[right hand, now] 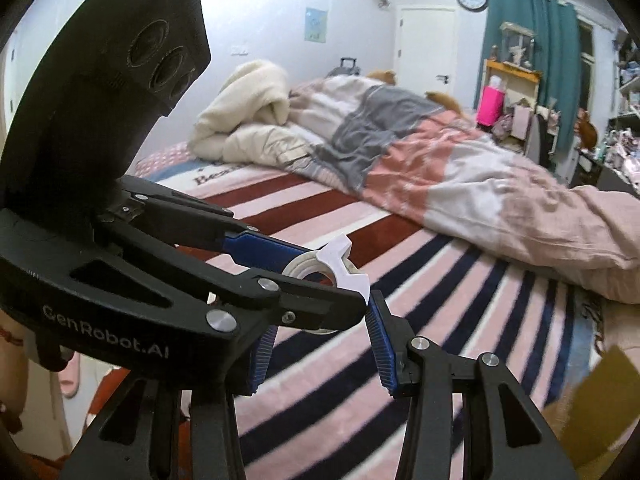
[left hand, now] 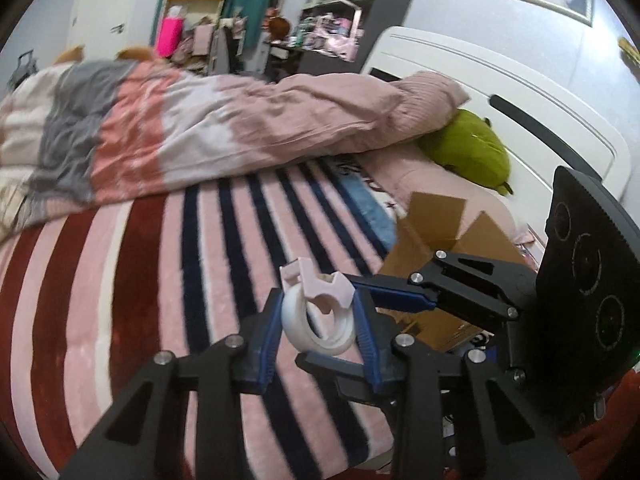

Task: Organize rigid objects

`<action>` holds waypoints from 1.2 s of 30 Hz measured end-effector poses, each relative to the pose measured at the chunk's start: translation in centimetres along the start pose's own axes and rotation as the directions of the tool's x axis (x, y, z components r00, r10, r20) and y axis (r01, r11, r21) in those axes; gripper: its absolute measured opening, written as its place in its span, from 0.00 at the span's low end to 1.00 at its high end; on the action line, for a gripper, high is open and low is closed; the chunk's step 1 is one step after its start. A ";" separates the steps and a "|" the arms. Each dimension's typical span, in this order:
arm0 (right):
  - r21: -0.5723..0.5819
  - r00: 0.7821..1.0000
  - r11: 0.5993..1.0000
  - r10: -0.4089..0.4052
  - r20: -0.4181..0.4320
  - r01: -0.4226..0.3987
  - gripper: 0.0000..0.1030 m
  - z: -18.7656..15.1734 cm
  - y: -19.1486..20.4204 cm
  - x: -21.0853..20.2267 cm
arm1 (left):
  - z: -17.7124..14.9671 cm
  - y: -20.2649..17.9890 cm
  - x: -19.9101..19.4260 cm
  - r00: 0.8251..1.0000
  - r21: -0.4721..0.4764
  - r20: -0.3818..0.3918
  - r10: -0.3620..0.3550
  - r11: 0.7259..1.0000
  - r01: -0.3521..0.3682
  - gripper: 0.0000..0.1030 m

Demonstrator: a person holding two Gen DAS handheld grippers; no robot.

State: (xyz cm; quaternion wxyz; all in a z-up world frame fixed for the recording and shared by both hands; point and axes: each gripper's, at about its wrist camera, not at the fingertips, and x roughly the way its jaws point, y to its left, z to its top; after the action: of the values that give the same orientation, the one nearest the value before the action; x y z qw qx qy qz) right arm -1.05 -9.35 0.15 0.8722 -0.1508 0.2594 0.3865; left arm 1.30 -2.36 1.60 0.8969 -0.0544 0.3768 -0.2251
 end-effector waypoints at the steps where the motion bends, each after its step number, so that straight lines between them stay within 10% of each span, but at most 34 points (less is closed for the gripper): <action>1: 0.009 1.000 1.000 -0.017 0.010 0.017 0.38 -0.1 -0.8 -1.0 | 0.7 -1.3 0.4 1.000 0.025 -0.002 -0.005 1.000 0.005 0.31; 9: 0.111 0.992 0.986 -0.124 0.008 0.122 0.38 -1.9 -7.4 -6.4 | 4.7 -8.9 5.5 0.993 0.142 -0.076 -0.086 0.985 0.096 0.31; 24: 0.298 0.941 0.907 -0.229 -0.248 0.299 0.38 -8.9 -16.9 -9.9 | 5.4 -16.6 16.4 0.940 0.186 -0.290 -0.178 0.953 0.238 0.32; 28: 0.306 0.937 0.904 -0.218 -0.273 0.299 0.45 -9.5 -17.3 -9.8 | 5.5 -16.3 16.5 0.954 0.199 -0.273 -0.122 0.963 0.180 0.59; 36: 0.278 0.935 0.910 -0.234 -0.267 0.308 0.75 -8.7 -16.4 -9.6 | 5.8 -13.6 12.4 0.984 0.178 -0.160 -0.076 0.978 0.104 0.80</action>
State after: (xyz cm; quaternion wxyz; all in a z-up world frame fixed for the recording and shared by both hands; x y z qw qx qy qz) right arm 2.95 -29.87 -0.52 0.8948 -0.0874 0.3921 0.1946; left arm 8.06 -20.45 1.31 0.8555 0.0298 0.4187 -0.3032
